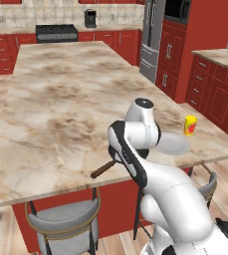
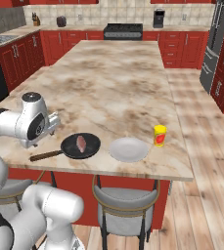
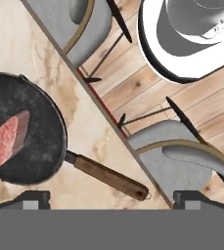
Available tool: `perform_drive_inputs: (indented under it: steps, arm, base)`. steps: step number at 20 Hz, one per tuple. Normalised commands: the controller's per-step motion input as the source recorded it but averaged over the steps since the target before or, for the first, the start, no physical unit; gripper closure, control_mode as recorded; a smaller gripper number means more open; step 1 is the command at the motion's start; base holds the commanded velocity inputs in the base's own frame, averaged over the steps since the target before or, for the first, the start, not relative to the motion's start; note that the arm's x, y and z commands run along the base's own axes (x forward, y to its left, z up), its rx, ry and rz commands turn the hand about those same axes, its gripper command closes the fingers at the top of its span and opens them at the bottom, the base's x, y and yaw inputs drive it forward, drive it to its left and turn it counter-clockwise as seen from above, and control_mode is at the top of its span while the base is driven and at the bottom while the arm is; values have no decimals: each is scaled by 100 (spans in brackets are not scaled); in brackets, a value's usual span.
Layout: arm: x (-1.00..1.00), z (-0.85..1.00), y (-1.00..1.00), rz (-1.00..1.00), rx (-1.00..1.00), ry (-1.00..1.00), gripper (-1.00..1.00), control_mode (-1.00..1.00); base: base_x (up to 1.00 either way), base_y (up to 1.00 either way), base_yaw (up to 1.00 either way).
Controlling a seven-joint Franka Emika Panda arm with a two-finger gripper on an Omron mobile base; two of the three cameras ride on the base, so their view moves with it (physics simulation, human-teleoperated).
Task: Pick up the pan with the steak in it and place it on the dining table. Then place the steak on the plate.
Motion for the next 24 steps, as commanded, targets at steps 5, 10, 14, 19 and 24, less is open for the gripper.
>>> perform_drive_inputs:
  steps: [5,10,14,19,24]
  arm:
    - [15,-1,-61,-22,16,13,-100,-100]
    - [29,-8,-45,-20,7,9,-100,-100]
    - [49,-9,-12,-30,1,9,-100,-100]
    - [55,-9,0,-32,0,9,-100,-100]
    - [49,-5,5,-27,0,8,-100,-100]
  base:
    - [0,0,0]
    - [0,0,0]
    - [0,0,0]
    - [0,0,0]
    - [0,0,0]
